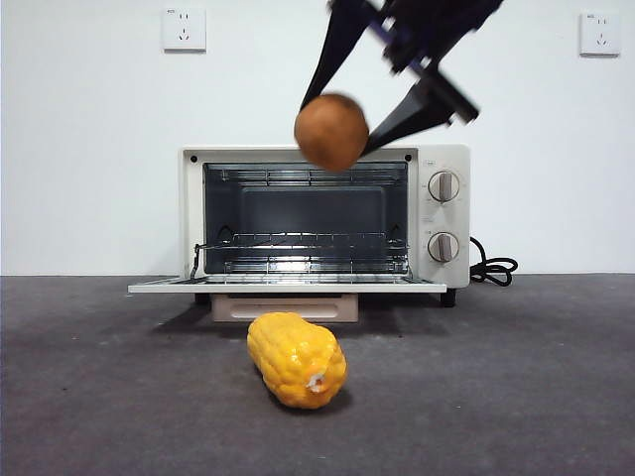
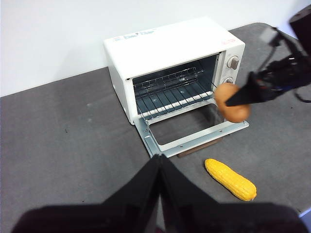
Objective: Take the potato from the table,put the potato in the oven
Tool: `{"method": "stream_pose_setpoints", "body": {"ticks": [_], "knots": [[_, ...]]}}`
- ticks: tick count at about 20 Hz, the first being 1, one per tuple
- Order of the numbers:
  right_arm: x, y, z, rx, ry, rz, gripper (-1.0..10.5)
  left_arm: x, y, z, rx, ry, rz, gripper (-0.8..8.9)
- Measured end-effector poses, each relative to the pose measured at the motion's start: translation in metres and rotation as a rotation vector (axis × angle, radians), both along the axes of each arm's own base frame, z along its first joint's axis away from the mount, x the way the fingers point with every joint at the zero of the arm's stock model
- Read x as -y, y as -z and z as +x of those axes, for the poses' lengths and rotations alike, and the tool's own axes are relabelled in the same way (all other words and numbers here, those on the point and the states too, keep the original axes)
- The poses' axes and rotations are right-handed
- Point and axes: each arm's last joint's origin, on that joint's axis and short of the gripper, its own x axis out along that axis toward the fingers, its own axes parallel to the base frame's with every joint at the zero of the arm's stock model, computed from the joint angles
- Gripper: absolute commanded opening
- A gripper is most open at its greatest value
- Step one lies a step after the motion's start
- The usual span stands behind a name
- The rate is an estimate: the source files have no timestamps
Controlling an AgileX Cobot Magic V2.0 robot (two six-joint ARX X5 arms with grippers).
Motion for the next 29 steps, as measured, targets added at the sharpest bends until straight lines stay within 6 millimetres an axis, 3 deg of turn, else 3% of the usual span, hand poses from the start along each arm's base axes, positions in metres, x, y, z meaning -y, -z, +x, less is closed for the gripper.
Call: {"method": "stream_pose_setpoints", "body": {"ticks": [7, 13, 23, 26, 29], "knots": [[-0.032, 0.034, 0.059, 0.026, 0.062, -0.017, 0.1, -0.001, 0.000, 0.001, 0.007, -0.039, 0.011, -0.05], [-0.053, 0.046, 0.097, 0.078, 0.124, -0.016, 0.1, -0.003, 0.000, 0.001, 0.021, -0.097, 0.033, -0.05], [-0.059, 0.058, 0.118, 0.138, 0.255, -0.078, 0.1, 0.000, 0.000, 0.006, 0.009, -0.097, 0.042, -0.05], [-0.059, 0.058, 0.119, 0.162, 0.290, -0.093, 1.6, 0.001, 0.000, 0.008, 0.004, -0.097, 0.046, -0.05], [-0.058, 0.058, 0.119, 0.165, 0.298, -0.099, 1.6, 0.002, 0.000, 0.009, 0.001, -0.097, 0.047, -0.05]]}}
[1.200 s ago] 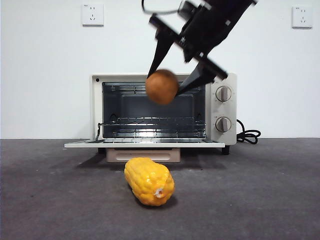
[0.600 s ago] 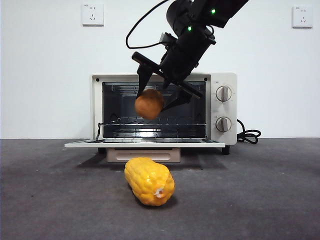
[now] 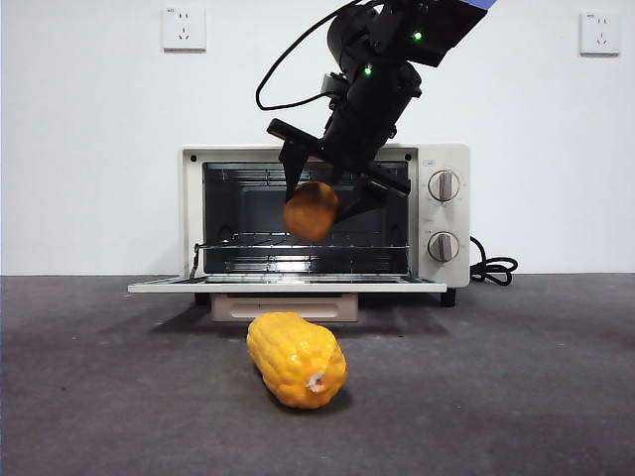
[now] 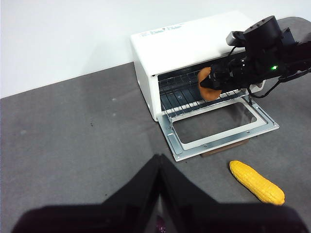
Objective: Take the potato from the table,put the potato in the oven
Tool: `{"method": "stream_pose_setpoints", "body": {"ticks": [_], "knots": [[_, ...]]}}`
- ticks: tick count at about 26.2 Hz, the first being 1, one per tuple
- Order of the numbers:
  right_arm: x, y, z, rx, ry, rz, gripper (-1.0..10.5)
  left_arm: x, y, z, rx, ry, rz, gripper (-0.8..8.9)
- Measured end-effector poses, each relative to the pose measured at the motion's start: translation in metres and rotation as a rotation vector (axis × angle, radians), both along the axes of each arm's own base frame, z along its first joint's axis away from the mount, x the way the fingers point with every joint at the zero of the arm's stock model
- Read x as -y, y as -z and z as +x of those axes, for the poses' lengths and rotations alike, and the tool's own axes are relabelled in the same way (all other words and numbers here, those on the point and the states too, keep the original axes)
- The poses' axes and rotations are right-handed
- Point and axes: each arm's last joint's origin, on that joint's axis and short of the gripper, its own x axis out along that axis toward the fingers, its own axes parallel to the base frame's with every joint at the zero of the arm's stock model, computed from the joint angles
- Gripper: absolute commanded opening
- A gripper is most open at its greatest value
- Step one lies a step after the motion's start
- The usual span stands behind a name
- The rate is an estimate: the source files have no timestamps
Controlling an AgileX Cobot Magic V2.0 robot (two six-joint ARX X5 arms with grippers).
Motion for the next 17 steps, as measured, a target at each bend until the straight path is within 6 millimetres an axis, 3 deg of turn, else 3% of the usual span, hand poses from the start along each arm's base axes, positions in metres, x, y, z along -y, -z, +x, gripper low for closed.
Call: {"method": "stream_pose_setpoints", "body": {"ticks": [13, 17], "knots": [[0.0009, -0.0010, 0.0014, 0.025, 0.037, -0.015, 1.7, 0.0000, 0.0000, 0.0000, 0.000, 0.000, 0.000, -0.05], [0.0000, 0.0033, 0.0028, 0.012, 0.052, -0.009, 2.6, 0.0001, 0.0000, 0.0001, 0.000, 0.000, 0.000, -0.05]]}}
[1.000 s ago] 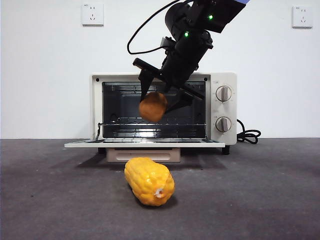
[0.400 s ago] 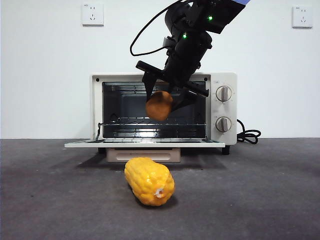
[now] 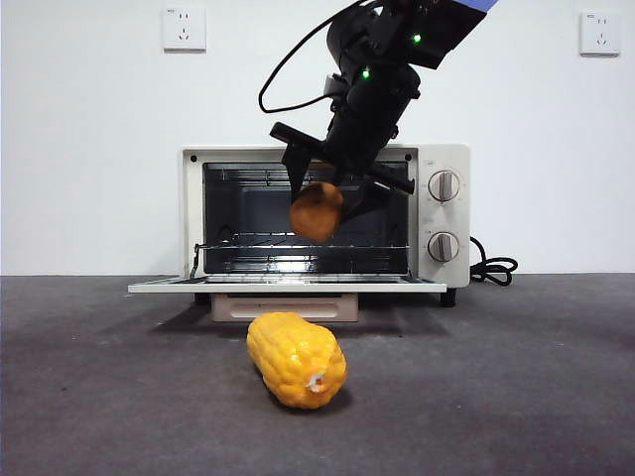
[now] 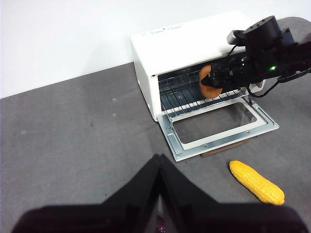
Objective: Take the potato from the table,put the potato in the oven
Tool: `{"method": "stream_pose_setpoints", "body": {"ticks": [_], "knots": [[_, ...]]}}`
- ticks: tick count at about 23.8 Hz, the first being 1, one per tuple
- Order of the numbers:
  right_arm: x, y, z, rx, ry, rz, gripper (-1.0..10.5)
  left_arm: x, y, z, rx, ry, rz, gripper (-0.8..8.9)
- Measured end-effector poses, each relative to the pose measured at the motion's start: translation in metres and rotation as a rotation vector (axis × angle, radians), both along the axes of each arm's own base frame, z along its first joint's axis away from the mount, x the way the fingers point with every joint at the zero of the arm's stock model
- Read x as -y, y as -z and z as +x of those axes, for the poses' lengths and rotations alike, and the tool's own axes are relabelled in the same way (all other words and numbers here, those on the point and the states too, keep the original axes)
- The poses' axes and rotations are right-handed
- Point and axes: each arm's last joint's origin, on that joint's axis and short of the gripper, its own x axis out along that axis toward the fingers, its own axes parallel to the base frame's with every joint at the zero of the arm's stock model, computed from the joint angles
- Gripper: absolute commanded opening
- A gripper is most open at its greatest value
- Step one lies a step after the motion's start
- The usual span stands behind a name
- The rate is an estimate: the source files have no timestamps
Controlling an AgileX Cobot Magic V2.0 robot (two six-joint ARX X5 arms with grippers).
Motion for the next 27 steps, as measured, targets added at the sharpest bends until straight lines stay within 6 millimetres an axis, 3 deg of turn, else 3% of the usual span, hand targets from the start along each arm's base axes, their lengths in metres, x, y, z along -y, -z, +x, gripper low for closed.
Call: {"method": "stream_pose_setpoints", "body": {"ticks": [10, 15, 24, 27], "knots": [[-0.001, 0.002, 0.002, -0.010, 0.026, 0.019, 2.7, 0.000, 0.000, 0.001, -0.002, 0.000, 0.001, -0.05], [-0.001, 0.002, 0.001, -0.015, 0.025, 0.017, 5.4, 0.001, 0.000, 0.002, -0.004, 0.000, 0.003, -0.05], [-0.003, 0.005, -0.004, -0.065, -0.004, 0.001, 5.5, 0.002, 0.000, 0.003, -0.007, 0.000, 0.004, -0.05], [0.001, -0.008, -0.015, -0.095, -0.004, -0.031, 5.4, 0.002, 0.000, 0.003, -0.007, 0.000, 0.004, -0.05]]}}
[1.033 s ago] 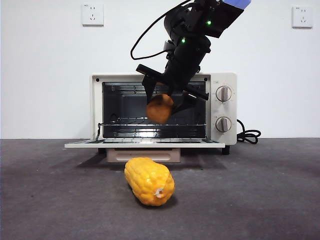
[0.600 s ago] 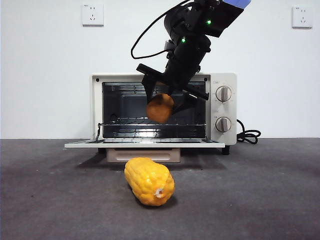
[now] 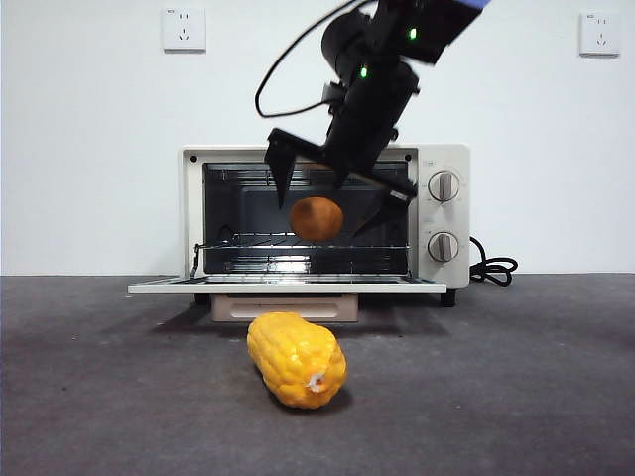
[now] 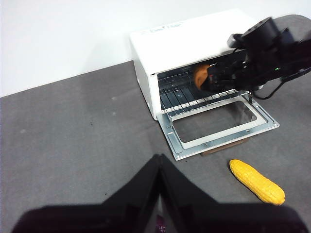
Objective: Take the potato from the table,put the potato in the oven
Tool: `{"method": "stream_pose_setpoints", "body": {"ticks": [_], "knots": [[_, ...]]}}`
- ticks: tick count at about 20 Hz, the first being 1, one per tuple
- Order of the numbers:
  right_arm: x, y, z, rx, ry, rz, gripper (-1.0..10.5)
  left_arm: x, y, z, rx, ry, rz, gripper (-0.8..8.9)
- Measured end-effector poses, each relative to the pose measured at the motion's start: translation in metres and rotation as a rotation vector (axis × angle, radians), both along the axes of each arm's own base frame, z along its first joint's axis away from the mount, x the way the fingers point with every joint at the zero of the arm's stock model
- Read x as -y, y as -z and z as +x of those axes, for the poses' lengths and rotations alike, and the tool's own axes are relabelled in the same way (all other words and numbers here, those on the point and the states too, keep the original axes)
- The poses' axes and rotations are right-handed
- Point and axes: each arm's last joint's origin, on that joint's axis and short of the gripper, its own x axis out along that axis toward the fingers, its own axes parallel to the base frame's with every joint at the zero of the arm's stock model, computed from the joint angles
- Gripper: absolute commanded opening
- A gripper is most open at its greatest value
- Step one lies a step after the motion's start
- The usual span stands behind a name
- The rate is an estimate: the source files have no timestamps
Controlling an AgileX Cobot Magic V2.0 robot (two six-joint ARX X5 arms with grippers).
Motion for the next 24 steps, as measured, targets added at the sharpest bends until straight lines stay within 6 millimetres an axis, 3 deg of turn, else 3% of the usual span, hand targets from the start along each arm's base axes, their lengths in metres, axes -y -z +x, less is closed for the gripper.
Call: {"method": "stream_pose_setpoints", "body": {"ticks": [4, 8, 12, 14, 15, 19, 21, 24], "knots": [[0.020, -0.051, -0.040, -0.076, -0.024, -0.067, 5.3, 0.001, 0.000, 0.001, -0.004, 0.000, 0.002, -0.05], [0.034, -0.099, -0.098, -0.120, -0.151, -0.182, 5.2, 0.011, 0.002, 0.018, -0.048, 0.000, 0.030, -0.05], [0.060, -0.162, -0.173, -0.027, -0.250, -0.221, 3.0, 0.034, 0.009, 0.055, -0.147, 0.018, 0.107, -0.06], [0.080, -0.187, -0.207, 0.036, -0.260, -0.223, 0.8, 0.047, 0.015, 0.074, -0.208, 0.052, 0.135, -0.06], [0.090, -0.195, -0.221, 0.057, -0.257, -0.223, 0.4, 0.053, 0.019, 0.084, -0.239, 0.066, 0.146, -0.06], [0.137, -0.221, -0.273, 0.132, -0.219, -0.212, 0.3, 0.071, 0.051, 0.117, -0.361, 0.088, 0.185, -0.06], [0.157, -0.229, -0.295, 0.167, -0.207, -0.194, 0.3, 0.076, 0.076, 0.132, -0.390, 0.113, 0.148, -0.06], [0.180, -0.234, -0.322, 0.201, -0.198, -0.172, 0.3, 0.078, 0.131, 0.156, -0.487, 0.159, 0.057, -0.06]]}}
